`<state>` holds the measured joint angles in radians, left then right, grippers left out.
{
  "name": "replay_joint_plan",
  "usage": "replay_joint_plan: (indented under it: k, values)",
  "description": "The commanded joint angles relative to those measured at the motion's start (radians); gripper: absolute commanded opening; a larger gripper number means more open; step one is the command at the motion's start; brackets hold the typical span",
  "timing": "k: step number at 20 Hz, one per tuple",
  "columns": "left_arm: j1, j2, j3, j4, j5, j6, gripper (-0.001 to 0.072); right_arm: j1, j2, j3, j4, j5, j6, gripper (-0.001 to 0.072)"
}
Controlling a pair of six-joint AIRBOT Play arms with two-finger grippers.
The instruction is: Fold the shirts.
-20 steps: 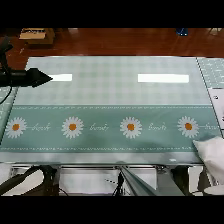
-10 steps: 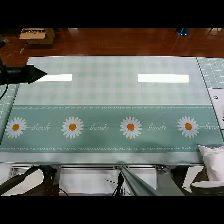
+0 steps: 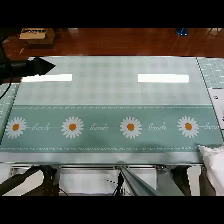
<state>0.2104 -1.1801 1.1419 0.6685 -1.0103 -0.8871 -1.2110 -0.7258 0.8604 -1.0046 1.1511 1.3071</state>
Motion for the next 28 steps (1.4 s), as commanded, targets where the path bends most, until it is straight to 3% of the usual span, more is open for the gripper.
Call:
replay_joint_plan:
  k: [1,4,6,7,8,9,10,28]
  values:
    - [-0.142,0.0,0.06,0.22,0.063,-0.139,0.0547,0.427,-0.114,0.06,0.155,-0.04,-0.052,0.0471]
    - [-0.285,-0.001,0.077,0.596,0.04,-0.467,0.0546,0.87,-0.243,0.145,-0.239,-0.021,0.085,0.0472]
    - [-0.383,-0.022,0.077,0.8,-0.075,-0.603,0.0546,1.084,-0.325,0.208,-0.507,0.032,0.164,0.0487]
    - [-0.418,-0.037,0.077,0.845,-0.123,-0.636,0.0548,1.156,-0.356,0.232,-0.59,0.057,0.176,0.0533]
    - [-0.446,-0.049,0.077,0.855,-0.151,-0.645,0.0555,1.212,-0.383,0.251,-0.645,0.079,0.177,0.055]
    - [-0.465,-0.056,0.077,0.854,-0.154,-0.651,0.0671,1.244,-0.397,0.258,-0.671,0.093,0.177,0.055]
    - [-0.475,-0.058,0.077,0.854,-0.146,-0.67,0.0718,1.262,-0.404,0.258,-0.677,0.102,0.18,0.0551]
    - [-0.478,-0.066,0.077,0.854,-0.135,-0.674,0.0717,1.264,-0.406,0.258,-0.648,0.132,0.212,0.0549]
